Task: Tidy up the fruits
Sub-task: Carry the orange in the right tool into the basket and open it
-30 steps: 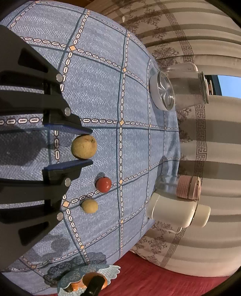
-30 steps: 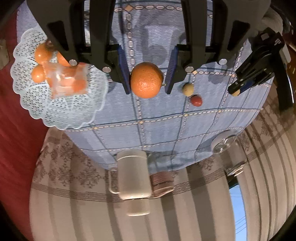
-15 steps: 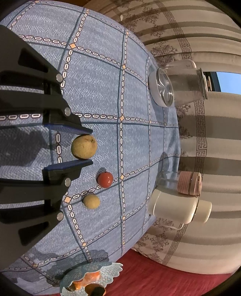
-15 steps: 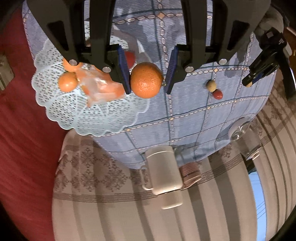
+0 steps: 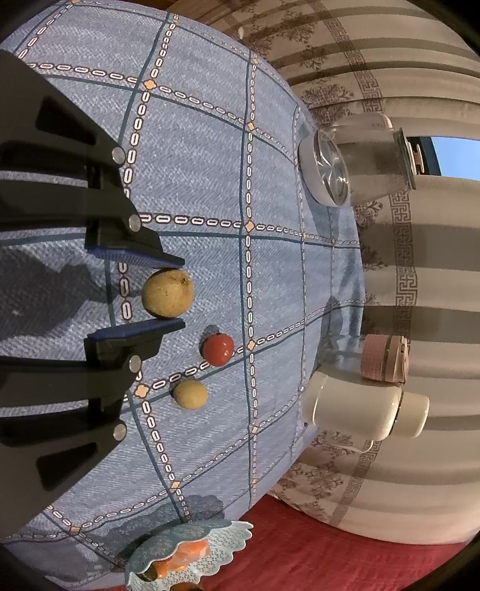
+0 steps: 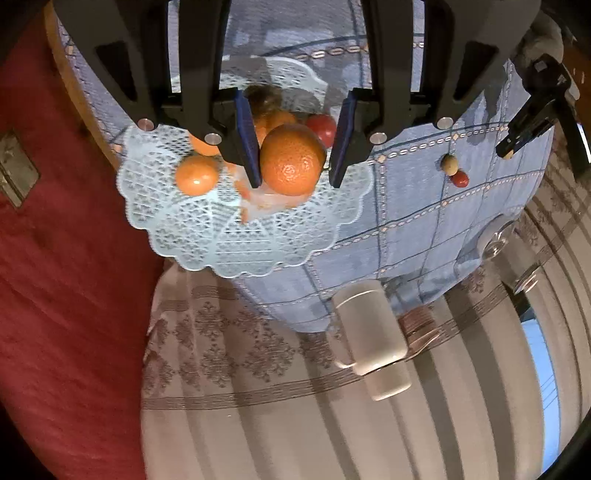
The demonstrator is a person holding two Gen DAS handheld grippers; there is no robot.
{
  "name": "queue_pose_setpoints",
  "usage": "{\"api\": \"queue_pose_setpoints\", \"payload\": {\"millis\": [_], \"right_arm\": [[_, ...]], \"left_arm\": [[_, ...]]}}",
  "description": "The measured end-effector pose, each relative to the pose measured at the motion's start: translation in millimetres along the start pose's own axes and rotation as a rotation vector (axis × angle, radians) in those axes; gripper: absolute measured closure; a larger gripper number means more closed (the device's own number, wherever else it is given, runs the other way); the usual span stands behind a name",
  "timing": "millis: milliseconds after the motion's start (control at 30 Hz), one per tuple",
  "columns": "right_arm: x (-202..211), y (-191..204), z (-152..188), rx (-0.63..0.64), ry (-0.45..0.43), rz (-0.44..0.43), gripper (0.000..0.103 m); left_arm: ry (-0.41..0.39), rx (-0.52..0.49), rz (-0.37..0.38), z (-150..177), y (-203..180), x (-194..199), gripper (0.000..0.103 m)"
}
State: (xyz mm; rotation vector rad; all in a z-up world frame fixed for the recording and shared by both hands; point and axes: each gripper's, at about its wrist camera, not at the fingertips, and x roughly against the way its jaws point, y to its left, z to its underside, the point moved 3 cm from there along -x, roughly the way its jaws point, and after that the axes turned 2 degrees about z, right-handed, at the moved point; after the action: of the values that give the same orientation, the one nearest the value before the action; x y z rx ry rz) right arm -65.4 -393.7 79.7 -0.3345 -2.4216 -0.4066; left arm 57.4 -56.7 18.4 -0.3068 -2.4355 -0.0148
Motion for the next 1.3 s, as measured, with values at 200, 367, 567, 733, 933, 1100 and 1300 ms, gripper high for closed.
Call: {"api": "queue_pose_setpoints", "payload": {"millis": [200,367,567,733,933,1100,1300], "right_arm": [[6,-22,2,-0.019,-0.002,0.041,0.065],[5,-32,7,-0.015,0.014,0.064,0.065],[-2,-36,20,-0.004,0.057,0.058,0.065],[-9,-40,28,0.001,0.082,0.061,0.064],[-9,-41,28,0.005,0.081,0.046,0.064],[-8,-44,26,-0.004,0.071,0.031,0.061],[-2,-37,20,0.028,0.034,0.024,0.051]], "left_arm": [[-0.001,-0.004,0.002,-1,-2,0,0.076],[0.001,-0.016,0.015,-1,-9,1,0.076],[0.002,-0.037,0.039,-2,-24,5,0.076],[0.0,-0.062,0.067,-6,-44,7,0.076],[-0.009,-0.101,0.117,-13,-72,13,0.076],[-0.008,-0.133,0.187,-18,-102,18,0.076],[-0.001,-0.165,0.297,-24,-141,23,0.076]]}}
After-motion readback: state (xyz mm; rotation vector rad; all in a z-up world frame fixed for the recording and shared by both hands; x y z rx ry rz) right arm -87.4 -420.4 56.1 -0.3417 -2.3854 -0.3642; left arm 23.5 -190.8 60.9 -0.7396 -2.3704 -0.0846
